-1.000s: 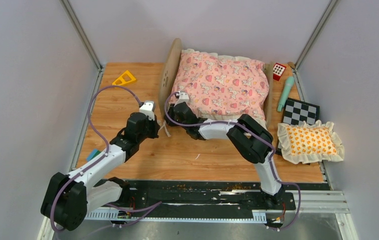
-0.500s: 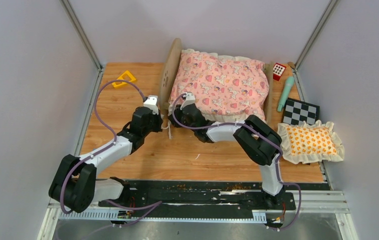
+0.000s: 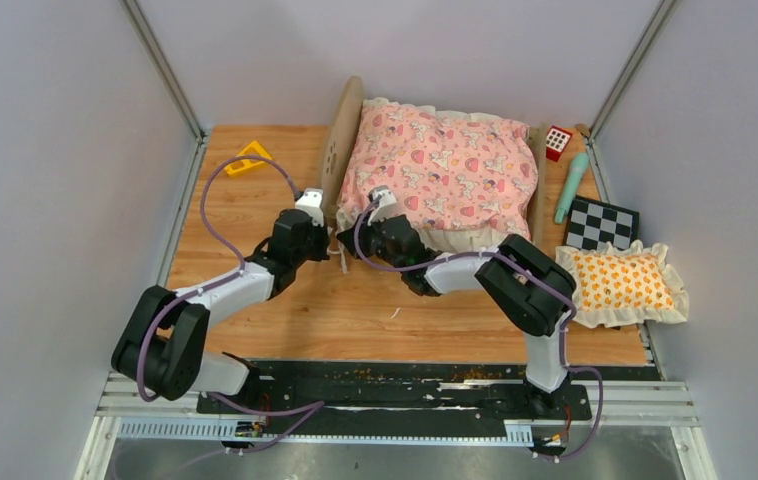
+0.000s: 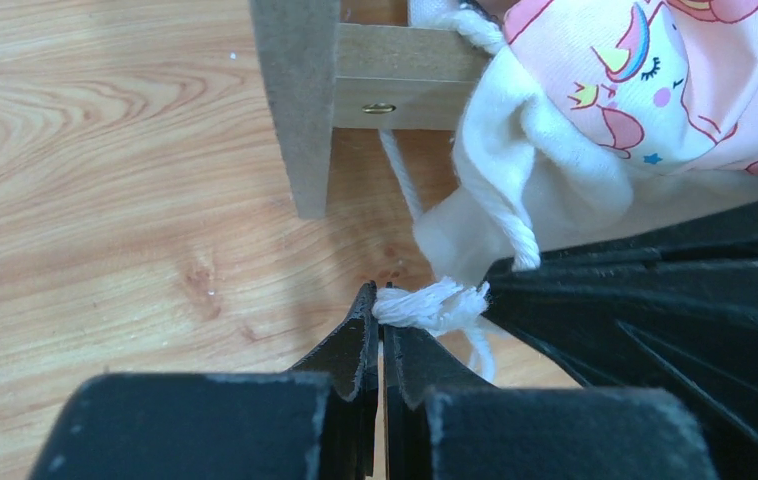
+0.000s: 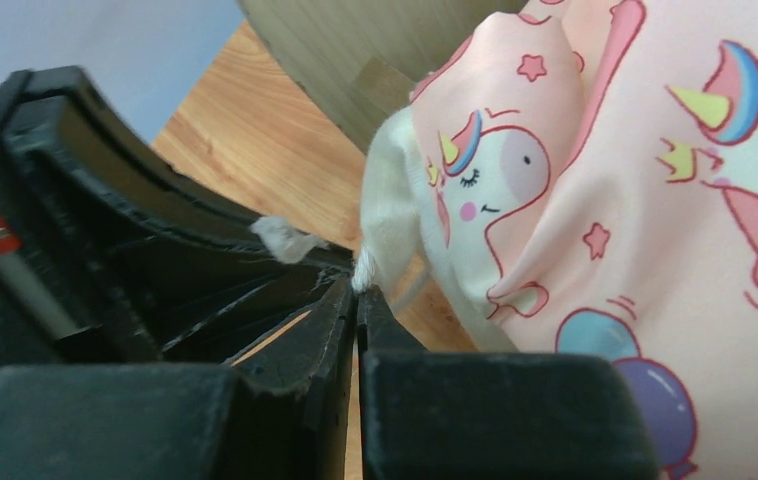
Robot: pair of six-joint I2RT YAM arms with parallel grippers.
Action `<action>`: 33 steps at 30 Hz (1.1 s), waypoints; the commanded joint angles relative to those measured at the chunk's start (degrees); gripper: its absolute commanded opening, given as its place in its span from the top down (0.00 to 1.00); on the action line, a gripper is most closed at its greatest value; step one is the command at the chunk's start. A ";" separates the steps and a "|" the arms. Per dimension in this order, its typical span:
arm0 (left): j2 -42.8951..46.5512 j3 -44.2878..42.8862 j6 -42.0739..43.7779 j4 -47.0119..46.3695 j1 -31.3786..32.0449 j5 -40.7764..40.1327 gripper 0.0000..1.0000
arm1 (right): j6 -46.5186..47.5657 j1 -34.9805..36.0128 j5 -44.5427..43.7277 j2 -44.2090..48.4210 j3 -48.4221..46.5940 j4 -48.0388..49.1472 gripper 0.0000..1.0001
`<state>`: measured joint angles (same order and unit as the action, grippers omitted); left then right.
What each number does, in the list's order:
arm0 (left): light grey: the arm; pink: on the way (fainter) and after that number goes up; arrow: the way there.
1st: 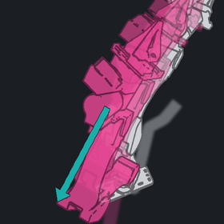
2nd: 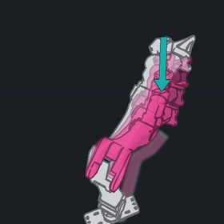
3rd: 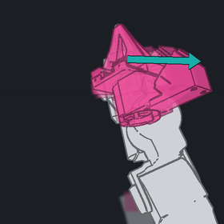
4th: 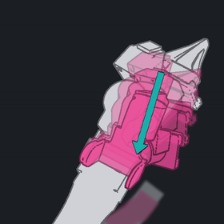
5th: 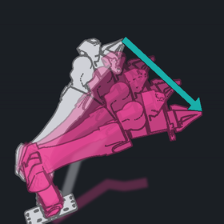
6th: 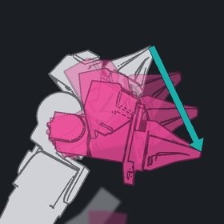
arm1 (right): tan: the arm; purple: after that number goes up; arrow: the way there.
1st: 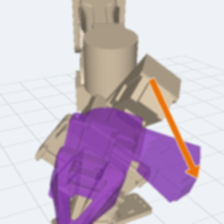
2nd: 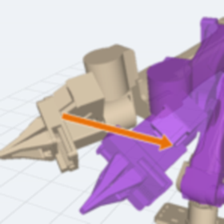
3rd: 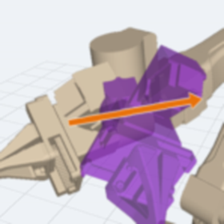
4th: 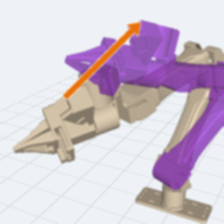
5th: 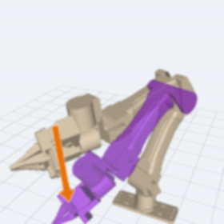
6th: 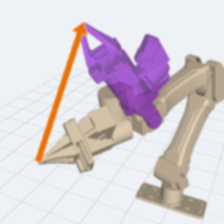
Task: Set up the pet bed
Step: Tie the ropes to the bed frame.
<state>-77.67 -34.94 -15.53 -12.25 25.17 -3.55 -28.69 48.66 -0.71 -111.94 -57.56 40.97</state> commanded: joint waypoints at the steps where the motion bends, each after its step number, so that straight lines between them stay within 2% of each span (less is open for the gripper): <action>1: -2.00 -3.21 2.27 -3.13 0.32 1.88 1.00 | 2.83 -0.24 2.38 3.40 1.76 8.40 0.97; 11: -3.65 -3.43 3.36 -3.05 0.37 2.58 1.00 | 2.62 -0.32 0.74 6.31 5.27 11.54 1.00; 25: -1.40 1.25 1.73 -3.54 0.36 3.19 1.00 | -0.35 -0.76 -3.24 8.89 5.42 6.54 1.00; 33: -0.42 2.77 3.40 -8.66 0.45 9.47 1.00 | -0.51 -0.77 -1.08 8.59 4.72 5.87 1.00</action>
<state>-80.18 -32.18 -13.52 -15.31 25.43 2.37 -28.21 48.10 -2.74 -105.51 -52.34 45.93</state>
